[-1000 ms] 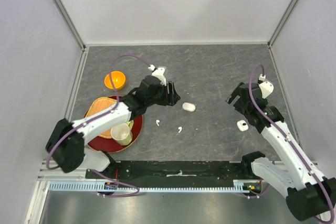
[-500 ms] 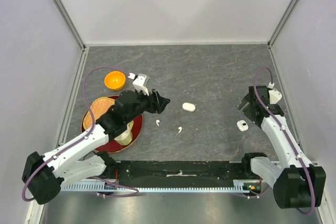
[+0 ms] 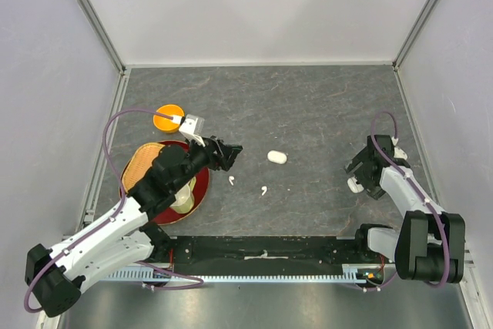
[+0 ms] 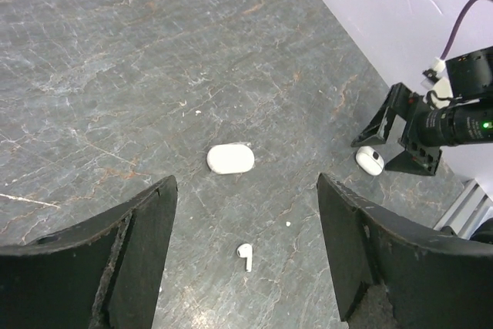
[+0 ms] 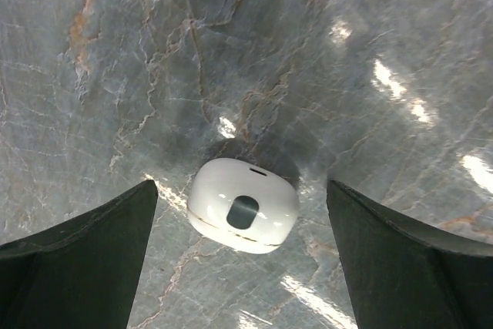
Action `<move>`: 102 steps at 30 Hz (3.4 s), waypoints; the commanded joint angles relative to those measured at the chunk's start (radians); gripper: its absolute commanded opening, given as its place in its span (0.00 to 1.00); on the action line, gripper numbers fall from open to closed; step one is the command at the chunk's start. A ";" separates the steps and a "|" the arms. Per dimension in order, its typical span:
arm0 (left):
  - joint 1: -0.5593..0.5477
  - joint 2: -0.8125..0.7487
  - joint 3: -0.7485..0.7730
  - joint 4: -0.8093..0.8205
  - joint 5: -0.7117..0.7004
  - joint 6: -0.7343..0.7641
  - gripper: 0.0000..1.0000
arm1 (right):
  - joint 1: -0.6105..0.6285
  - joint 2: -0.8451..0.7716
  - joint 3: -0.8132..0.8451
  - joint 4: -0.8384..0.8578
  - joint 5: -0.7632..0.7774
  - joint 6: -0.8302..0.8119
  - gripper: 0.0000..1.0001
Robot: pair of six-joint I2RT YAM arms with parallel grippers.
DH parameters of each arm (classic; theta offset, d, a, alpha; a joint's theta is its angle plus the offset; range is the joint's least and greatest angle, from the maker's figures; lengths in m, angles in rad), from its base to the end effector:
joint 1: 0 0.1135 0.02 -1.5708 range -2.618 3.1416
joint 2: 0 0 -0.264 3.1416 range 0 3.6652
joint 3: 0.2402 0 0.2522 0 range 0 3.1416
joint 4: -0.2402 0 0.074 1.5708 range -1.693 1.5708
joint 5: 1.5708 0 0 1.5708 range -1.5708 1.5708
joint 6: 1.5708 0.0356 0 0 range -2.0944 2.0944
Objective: Insert the wireless bluetooth earbuds into the charging case
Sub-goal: Pick up the charging case at the center of the board.
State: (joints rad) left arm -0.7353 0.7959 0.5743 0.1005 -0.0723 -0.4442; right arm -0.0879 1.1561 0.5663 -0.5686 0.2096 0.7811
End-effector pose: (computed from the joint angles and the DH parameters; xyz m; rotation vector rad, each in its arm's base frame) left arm 0.1472 -0.1297 0.2936 0.1994 1.7487 -0.8136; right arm 0.1928 -0.0244 0.1690 1.1831 2.4092 -0.0748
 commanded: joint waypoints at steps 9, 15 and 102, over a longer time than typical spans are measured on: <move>0.002 -0.084 -0.028 -0.007 -0.063 -0.011 0.81 | -0.004 -0.001 -0.092 0.156 -0.186 0.029 0.91; 0.004 -0.067 -0.024 -0.012 -0.052 -0.019 0.82 | 0.005 -0.027 -0.129 0.208 -0.265 0.029 0.87; 0.004 -0.133 -0.079 0.005 -0.032 -0.100 0.92 | 0.427 0.110 0.081 0.415 -0.492 -0.264 0.92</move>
State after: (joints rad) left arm -0.7353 0.6487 0.4583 0.1093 -0.1036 -0.5121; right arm 0.3298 1.3228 0.5957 -0.1764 -0.2104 0.6197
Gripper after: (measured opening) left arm 0.904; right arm 0.918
